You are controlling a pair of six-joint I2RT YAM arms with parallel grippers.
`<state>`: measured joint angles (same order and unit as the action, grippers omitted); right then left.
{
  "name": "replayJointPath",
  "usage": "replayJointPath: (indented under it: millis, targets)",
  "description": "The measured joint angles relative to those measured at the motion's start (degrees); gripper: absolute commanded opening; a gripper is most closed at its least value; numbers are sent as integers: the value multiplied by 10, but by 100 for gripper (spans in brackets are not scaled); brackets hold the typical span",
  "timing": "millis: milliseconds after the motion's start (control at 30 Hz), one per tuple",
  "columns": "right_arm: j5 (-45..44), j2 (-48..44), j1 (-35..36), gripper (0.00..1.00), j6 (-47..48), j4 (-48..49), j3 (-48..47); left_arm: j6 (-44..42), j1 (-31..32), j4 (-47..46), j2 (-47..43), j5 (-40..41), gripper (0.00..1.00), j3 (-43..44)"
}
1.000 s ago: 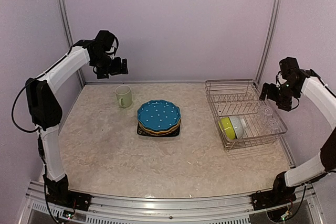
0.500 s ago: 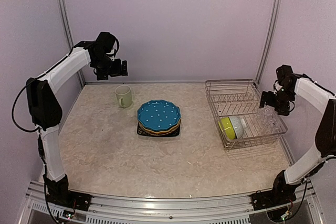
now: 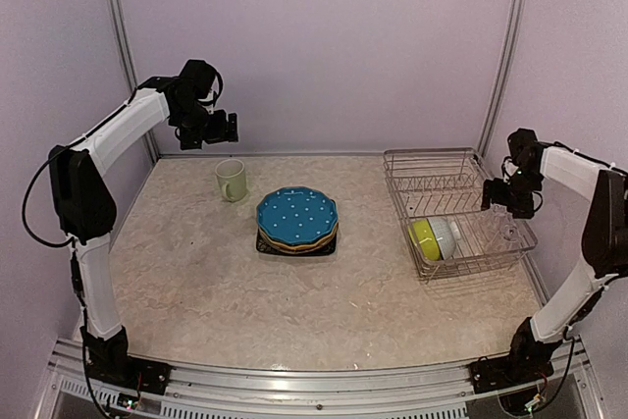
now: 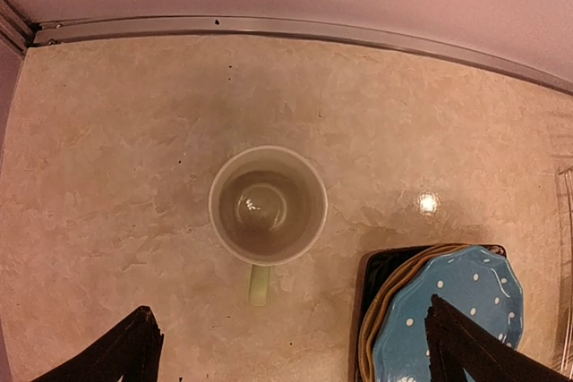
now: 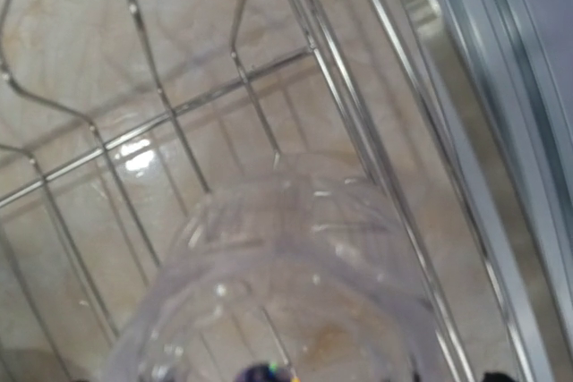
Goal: Unload the mixed dishes from the dish rack
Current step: Grab the cup from the dish rack.
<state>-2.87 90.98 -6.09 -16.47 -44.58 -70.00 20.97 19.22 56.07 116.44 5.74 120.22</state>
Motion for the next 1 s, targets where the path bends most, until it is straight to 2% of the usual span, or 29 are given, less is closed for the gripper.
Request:
replayJointPath:
  millis: [367, 700, 1000]
  targets:
    - [-11, 26, 0, 80, 25, 21, 2, 0, 0, 0, 0, 10, 99, -9]
    - [-7, 30, 0, 54, 47, 33, 2, 1, -2, 1, 0, 12, 99, -32]
    - [7, 25, 0, 50, 49, 0, -35, 4, -5, -6, -20, 12, 99, -40]
